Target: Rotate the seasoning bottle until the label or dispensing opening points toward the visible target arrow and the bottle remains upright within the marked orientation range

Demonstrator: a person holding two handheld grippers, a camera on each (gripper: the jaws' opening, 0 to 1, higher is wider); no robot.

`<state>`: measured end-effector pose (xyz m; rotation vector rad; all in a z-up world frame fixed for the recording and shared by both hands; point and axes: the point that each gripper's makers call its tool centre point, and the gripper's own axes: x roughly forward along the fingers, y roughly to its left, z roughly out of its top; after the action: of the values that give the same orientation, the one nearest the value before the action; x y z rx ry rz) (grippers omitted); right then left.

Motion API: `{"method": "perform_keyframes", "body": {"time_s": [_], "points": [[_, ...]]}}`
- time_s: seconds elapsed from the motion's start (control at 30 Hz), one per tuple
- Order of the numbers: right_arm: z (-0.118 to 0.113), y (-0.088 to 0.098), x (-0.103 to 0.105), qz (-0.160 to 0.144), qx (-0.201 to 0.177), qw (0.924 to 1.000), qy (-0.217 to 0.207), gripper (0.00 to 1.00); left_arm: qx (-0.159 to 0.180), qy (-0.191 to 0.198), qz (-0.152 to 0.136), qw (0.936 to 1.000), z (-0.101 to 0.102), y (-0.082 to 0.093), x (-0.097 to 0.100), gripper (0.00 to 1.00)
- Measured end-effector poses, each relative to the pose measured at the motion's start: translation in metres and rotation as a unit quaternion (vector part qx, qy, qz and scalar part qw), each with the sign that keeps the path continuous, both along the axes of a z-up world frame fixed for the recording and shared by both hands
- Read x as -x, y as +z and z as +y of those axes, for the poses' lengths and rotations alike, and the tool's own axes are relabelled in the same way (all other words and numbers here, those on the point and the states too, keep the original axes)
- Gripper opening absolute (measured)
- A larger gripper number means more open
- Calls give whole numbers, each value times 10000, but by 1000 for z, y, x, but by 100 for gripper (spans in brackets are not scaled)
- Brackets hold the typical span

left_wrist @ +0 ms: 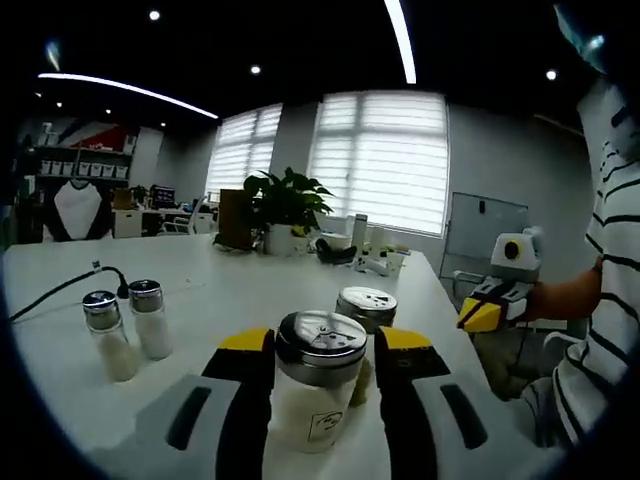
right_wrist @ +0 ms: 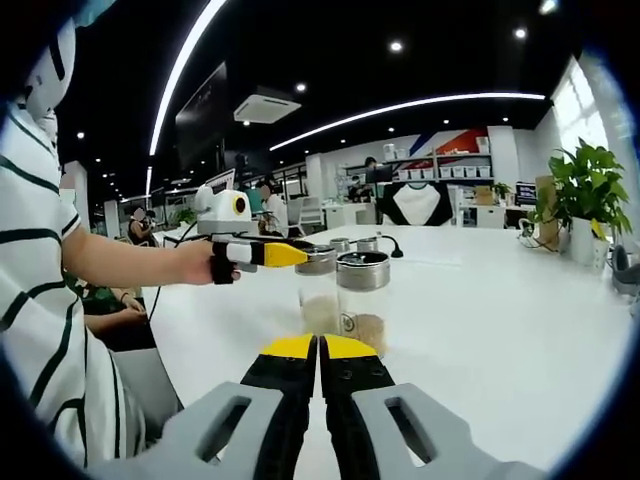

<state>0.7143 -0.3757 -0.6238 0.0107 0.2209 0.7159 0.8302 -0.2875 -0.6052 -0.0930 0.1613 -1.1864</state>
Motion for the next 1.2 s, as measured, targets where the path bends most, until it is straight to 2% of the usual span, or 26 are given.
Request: {"method": "perform_keyframes", "body": {"time_s": [0.47, 0.7, 1.07, 1.2], "points": [[-8, 0, -4, -17, -20, 9998, -205, 0, -104, 367, -94, 9992, 1, -3, -1, 39], [-13, 0, -6, -21, -51, 9994, -329, 0, -89, 552, -29, 9984, 2, -3, -1, 39], [-20, -2, -9, -22, -27, 9989, -459, 0, -69, 1101, -40, 9939, 5, -3, 0, 39], [-22, -2, -10, -30, -31, 9987, -517, 0, -47, 1354, -132, 9907, 5, -3, 1, 39]]}}
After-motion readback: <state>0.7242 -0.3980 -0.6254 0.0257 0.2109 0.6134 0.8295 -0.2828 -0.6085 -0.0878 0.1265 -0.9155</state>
